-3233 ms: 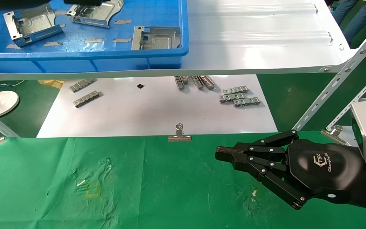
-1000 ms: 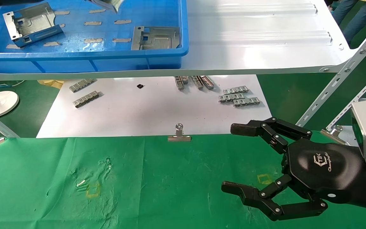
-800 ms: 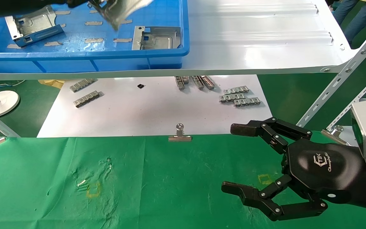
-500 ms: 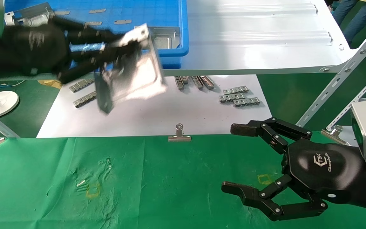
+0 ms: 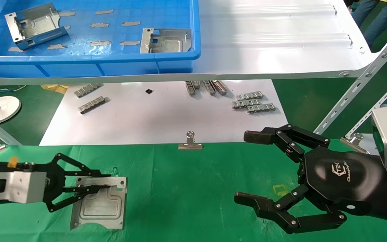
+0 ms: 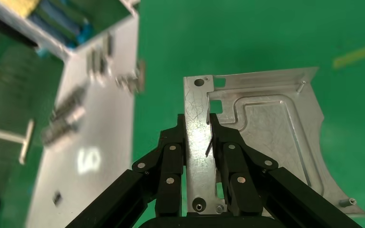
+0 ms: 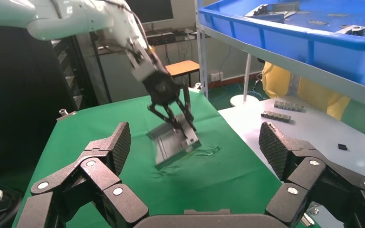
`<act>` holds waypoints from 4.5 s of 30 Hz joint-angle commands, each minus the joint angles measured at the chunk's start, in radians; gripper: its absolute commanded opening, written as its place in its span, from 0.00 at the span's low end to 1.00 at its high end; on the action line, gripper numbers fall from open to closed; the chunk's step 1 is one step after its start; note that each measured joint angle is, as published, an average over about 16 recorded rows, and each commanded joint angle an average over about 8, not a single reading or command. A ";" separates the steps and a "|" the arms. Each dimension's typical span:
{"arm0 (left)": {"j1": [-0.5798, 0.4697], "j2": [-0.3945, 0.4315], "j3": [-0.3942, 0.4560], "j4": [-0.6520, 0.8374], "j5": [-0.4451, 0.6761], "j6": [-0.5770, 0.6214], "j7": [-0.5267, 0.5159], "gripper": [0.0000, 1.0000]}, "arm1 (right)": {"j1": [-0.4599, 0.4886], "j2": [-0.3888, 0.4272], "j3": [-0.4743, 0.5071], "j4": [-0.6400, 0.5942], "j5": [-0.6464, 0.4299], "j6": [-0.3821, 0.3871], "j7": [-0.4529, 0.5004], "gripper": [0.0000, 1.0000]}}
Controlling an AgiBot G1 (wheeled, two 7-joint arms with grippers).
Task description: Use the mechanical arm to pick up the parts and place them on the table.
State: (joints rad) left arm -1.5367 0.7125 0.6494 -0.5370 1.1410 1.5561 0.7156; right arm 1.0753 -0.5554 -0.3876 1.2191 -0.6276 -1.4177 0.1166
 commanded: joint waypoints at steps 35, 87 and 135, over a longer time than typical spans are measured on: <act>-0.010 0.098 0.047 0.333 -0.102 0.048 -0.115 1.00 | 0.000 0.000 0.000 0.000 0.000 0.000 0.000 1.00; 0.307 -0.034 -0.231 -0.388 -0.311 -0.024 -0.643 1.00 | 0.000 0.000 0.000 0.000 0.000 0.000 0.000 1.00; 0.465 -0.103 -0.372 -0.752 -0.413 -0.061 -0.905 1.00 | 0.000 0.000 0.000 -0.001 0.000 0.000 0.000 1.00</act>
State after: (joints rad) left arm -1.0718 0.6098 0.2773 -1.2891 0.7281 1.4947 -0.1892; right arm 1.0749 -0.5552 -0.3874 1.2185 -0.6275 -1.4172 0.1166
